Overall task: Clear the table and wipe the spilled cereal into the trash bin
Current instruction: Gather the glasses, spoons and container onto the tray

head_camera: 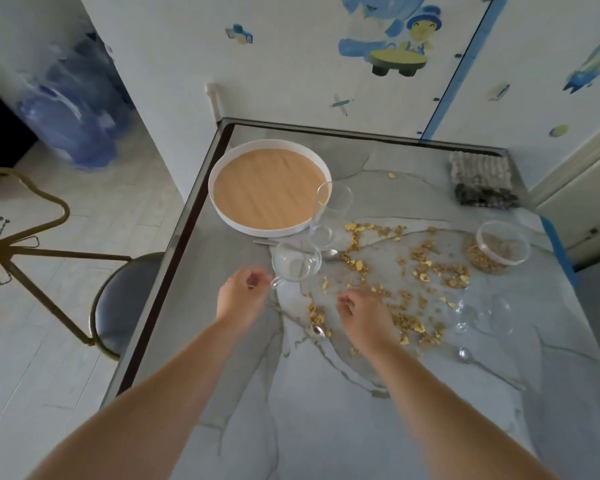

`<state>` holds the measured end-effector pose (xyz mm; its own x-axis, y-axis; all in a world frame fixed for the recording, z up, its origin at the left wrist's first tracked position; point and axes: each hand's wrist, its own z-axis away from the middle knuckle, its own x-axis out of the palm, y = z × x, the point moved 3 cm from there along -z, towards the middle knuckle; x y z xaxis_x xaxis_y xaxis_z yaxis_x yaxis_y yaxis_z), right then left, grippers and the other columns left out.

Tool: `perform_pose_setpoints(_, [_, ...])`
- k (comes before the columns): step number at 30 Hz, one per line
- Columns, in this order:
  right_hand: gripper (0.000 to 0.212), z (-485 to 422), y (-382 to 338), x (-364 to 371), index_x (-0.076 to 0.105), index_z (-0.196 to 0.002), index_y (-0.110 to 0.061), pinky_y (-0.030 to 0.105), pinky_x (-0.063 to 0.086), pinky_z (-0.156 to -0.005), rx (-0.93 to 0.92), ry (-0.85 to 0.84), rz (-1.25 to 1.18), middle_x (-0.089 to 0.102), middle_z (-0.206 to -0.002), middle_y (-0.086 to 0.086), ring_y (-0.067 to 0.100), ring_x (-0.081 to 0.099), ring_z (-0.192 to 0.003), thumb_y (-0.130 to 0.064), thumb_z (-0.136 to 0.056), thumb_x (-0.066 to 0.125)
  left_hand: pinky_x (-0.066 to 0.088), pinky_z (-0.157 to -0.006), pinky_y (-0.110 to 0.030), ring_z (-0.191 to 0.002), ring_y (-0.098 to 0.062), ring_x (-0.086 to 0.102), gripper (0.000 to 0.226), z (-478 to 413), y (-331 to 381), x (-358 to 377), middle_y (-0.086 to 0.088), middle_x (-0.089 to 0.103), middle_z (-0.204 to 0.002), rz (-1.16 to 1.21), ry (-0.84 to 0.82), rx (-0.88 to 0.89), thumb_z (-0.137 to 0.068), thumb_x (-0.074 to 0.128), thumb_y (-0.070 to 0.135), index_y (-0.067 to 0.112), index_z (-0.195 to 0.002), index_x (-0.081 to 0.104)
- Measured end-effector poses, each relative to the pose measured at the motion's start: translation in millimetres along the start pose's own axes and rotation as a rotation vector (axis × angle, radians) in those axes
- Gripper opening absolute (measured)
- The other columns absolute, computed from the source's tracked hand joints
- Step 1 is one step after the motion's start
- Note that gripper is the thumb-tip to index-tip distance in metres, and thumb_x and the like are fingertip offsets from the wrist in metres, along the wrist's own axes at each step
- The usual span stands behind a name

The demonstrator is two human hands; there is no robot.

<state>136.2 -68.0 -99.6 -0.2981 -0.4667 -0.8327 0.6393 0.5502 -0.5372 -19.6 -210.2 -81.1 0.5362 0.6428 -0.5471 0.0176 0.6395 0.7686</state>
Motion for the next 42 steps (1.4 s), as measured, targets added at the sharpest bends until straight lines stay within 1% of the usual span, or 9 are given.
perform_pose_setpoints(6, [0.029, -11.8, -41.7, 44.8, 0.062, -0.114, -0.014, 0.031, 0.042, -0.087, -0.181, -0.165, 0.217, 0.062, -0.113, 0.004, 0.024, 0.049, -0.109, -0.023, -0.092, 0.045, 0.037, -0.071, -0.024, -0.086, -0.018, 0.055, 0.007, -26.8, -11.8, -0.5, 0.002, 0.060, -0.090, -0.026, -0.022, -0.044, -0.089, 0.055, 0.027, 0.021, -0.087, 0.059])
perform_pose_setpoints(14, [0.027, -21.9, -56.0, 87.5, 0.054, -0.112, -0.012, 0.036, 0.037, -0.090, -0.058, -0.274, 0.386, 0.054, -0.118, 0.007, 0.027, 0.043, -0.115, -0.029, -0.091, 0.049, 0.045, -0.081, -0.029, -0.092, -0.016, 0.058, 0.026, -60.6, -14.3, 19.9, 0.004, 0.062, -0.096, -0.136, -0.194, 0.023, -0.080, 0.066, 0.034, 0.016, -0.099, 0.064])
perform_pose_setpoints(23, [0.025, -24.2, -60.9, 95.8, 0.056, -0.114, -0.015, 0.034, 0.034, -0.094, 0.075, -0.267, 0.411, 0.052, -0.119, 0.005, 0.024, 0.042, -0.115, -0.022, -0.092, 0.046, 0.037, -0.056, -0.023, -0.072, -0.011, 0.056, 0.020, -73.1, -27.8, 32.5, 0.008, 0.059, -0.073, -0.107, -0.294, -0.048, -0.084, 0.061, 0.037, 0.018, -0.083, 0.061])
perform_pose_setpoints(26, [0.025, -23.4, -56.7, 95.2, 0.054, -0.114, -0.014, 0.033, 0.033, -0.095, 0.077, -0.272, 0.416, 0.053, -0.120, 0.005, 0.024, 0.042, -0.116, -0.020, -0.091, 0.046, 0.031, -0.048, -0.023, -0.055, -0.008, 0.046, 0.033, -75.9, -25.4, 36.6, 0.005, 0.049, -0.057, -0.123, -0.336, -0.060, -0.087, 0.057, 0.036, 0.017, -0.061, 0.050])
perform_pose_setpoints(29, [0.021, -17.0, -54.9, 82.3, 0.054, -0.110, -0.014, 0.032, 0.033, -0.093, 0.009, -0.289, 0.447, 0.058, -0.113, 0.004, 0.023, 0.046, -0.111, -0.018, -0.091, 0.045, 0.031, -0.048, -0.024, -0.054, -0.014, 0.045, 0.037, -76.8, -26.1, 39.2, 0.000, 0.046, -0.055, -0.135, -0.390, -0.097, -0.088, 0.054, 0.036, 0.012, -0.059, 0.052])
perform_pose_setpoints(32, [0.015, -8.1, -52.3, 57.0, 0.056, -0.101, -0.012, 0.028, 0.034, -0.084, -0.006, -0.176, 0.311, 0.058, -0.094, 0.003, 0.020, 0.047, -0.095, -0.016, -0.092, 0.045, 0.033, -0.052, -0.026, -0.060, -0.019, 0.049, 0.036, -75.1, -22.7, 38.9, -0.003, 0.051, -0.061, -0.164, -0.435, -0.090, -0.090, 0.049, 0.034, 0.010, -0.065, 0.057])
perform_pose_setpoints(35, [0.007, -10.1, -48.1, 28.8, 0.059, -0.094, -0.009, 0.025, 0.041, -0.069, 0.072, 0.123, 0.000, 0.058, -0.082, 0.001, 0.018, 0.052, -0.079, -0.010, -0.088, 0.054, 0.047, -0.069, -0.030, -0.083, -0.031, 0.062, 0.035, -75.3, -24.4, 41.4, -0.012, 0.065, -0.079, -0.133, -0.451, -0.131, -0.089, 0.046, 0.033, 0.009, -0.070, 0.062])
perform_pose_setpoints(39, [0.020, -29.3, -45.7, 8.3, 0.056, -0.098, -0.020, 0.015, 0.044, -0.060, 0.410, 0.369, -0.515, 0.062, -0.080, -0.007, 0.007, 0.059, -0.071, -0.007, -0.084, 0.062, 0.052, -0.083, -0.042, -0.092, -0.035, 0.066, 0.034, -77.6, -28.2, 43.6, -0.017, 0.066, -0.080, -0.057, -0.440, -0.153, -0.087, 0.050, 0.030, 0.009, -0.060, 0.056])
perform_pose_setpoints(42, [0.008, -47.1, -38.8, 16.7, 0.060, -0.085, -0.011, 0.024, 0.047, -0.059, 0.622, 0.442, -0.756, 0.064, -0.073, 0.001, 0.015, 0.059, -0.067, -0.005, -0.081, 0.064, 0.053, -0.084, -0.041, -0.085, -0.030, 0.066, 0.032, -77.2, -29.0, 40.1, -0.007, 0.066, -0.071, -0.043, -0.445, -0.150, -0.087, 0.053, 0.028, 0.011, -0.060, 0.058])
